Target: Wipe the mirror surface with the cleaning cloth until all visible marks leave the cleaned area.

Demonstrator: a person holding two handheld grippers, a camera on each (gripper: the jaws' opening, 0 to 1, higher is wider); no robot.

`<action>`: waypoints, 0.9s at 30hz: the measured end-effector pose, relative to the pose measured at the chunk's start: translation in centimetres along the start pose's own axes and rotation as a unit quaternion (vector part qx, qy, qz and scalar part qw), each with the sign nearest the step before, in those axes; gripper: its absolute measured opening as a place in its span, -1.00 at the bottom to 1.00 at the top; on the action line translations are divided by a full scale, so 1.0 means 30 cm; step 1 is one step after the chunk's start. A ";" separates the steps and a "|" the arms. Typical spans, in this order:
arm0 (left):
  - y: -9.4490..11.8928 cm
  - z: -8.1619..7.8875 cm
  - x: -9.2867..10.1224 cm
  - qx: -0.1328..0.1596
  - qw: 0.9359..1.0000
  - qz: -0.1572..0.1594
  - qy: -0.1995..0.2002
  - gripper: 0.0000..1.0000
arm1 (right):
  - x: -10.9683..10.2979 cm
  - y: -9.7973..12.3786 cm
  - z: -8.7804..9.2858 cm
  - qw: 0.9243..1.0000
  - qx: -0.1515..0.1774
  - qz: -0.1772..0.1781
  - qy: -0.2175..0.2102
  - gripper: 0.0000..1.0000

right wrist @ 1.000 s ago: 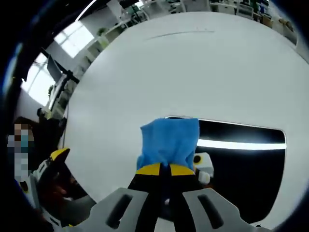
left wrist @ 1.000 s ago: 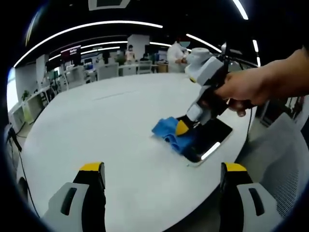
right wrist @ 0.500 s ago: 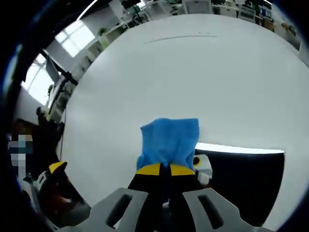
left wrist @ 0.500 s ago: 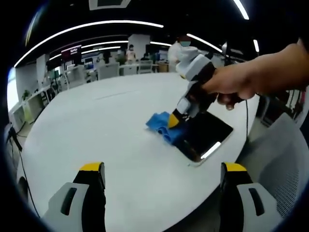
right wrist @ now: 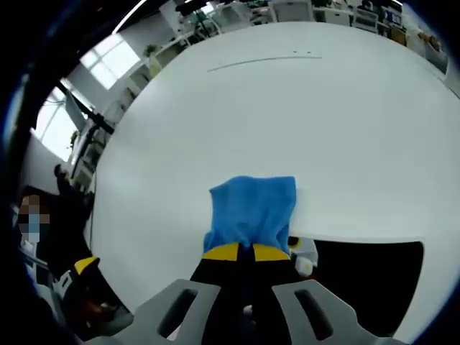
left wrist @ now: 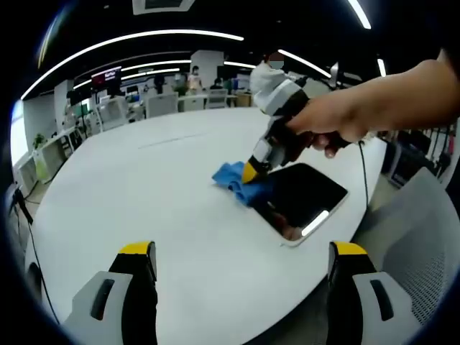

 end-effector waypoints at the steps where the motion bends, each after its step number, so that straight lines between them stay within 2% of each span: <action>1: 0.000 0.000 0.000 0.000 1.000 0.000 0.001 0.99 | -0.001 0.002 0.000 1.000 0.000 0.000 0.000 -1.00; 20: 0.002 -0.004 -0.005 0.001 1.000 -0.006 0.001 0.99 | 0.011 -0.009 -0.007 1.000 0.003 -0.006 0.005 -1.00; 27: 0.003 -0.004 -0.009 0.003 1.000 -0.007 0.000 0.99 | 0.048 0.009 0.009 1.000 0.003 -0.001 0.002 -1.00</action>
Point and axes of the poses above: the point that each gripper's makers call its tool centre point, and the gripper's own axes: y roughly backward along the fingers, x roughly to its right, z roughly out of its underside, the point moved 1 cm from there along y, roughly backward along the fingers, and after that the axes turned 14 degrees about y, right-handed, at the moved point
